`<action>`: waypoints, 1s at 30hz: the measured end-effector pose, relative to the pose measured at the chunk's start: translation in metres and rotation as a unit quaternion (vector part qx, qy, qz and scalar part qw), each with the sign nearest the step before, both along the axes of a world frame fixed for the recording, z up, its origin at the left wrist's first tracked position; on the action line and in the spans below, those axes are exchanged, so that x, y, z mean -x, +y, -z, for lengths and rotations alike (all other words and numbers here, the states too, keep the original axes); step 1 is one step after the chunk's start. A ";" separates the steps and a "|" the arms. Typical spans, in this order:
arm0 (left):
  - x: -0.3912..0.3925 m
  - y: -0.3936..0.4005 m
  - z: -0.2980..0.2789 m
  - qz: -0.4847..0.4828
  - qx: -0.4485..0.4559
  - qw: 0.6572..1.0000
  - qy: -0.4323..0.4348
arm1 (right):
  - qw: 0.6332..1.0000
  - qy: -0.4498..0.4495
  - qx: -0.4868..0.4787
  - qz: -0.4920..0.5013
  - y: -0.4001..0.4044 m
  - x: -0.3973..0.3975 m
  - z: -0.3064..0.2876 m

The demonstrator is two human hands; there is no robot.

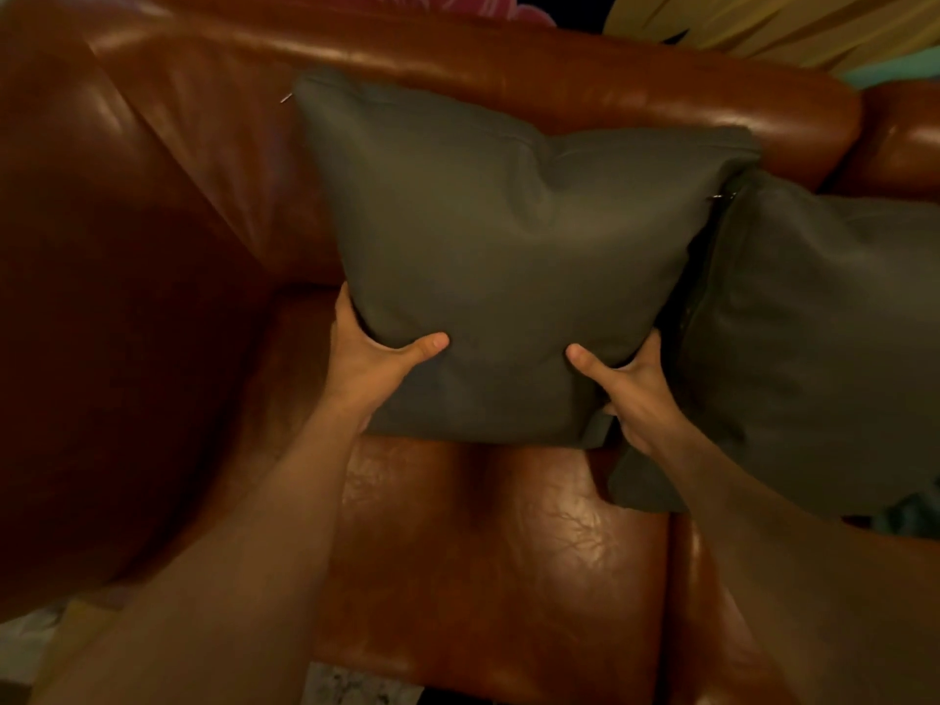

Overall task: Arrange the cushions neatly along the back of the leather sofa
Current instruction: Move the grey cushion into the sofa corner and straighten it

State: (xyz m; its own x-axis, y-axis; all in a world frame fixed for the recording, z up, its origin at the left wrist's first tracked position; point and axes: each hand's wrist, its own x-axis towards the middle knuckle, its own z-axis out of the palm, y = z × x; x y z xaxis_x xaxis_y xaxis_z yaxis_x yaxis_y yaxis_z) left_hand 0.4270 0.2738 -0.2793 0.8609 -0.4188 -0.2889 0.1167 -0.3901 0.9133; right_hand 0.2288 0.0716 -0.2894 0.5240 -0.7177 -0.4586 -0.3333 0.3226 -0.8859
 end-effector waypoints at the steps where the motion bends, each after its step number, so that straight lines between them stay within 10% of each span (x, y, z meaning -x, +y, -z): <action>1: -0.001 0.002 -0.001 0.000 0.009 1.000 0.000 | 1.000 -0.008 0.001 0.003 0.003 -0.003 0.000; 30: -0.081 0.173 0.006 -0.241 0.007 0.970 0.043 | 0.953 -0.008 0.036 -0.302 0.069 -0.225 0.010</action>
State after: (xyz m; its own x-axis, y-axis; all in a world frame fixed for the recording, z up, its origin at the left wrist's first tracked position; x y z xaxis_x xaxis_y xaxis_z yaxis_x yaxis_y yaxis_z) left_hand 0.5078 0.4473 -0.2856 0.9305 0.0211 -0.3656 0.3583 -0.2585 0.8971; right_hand 0.4534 0.1406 -0.2989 0.8579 -0.3126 -0.4079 -0.4246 0.0158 -0.9052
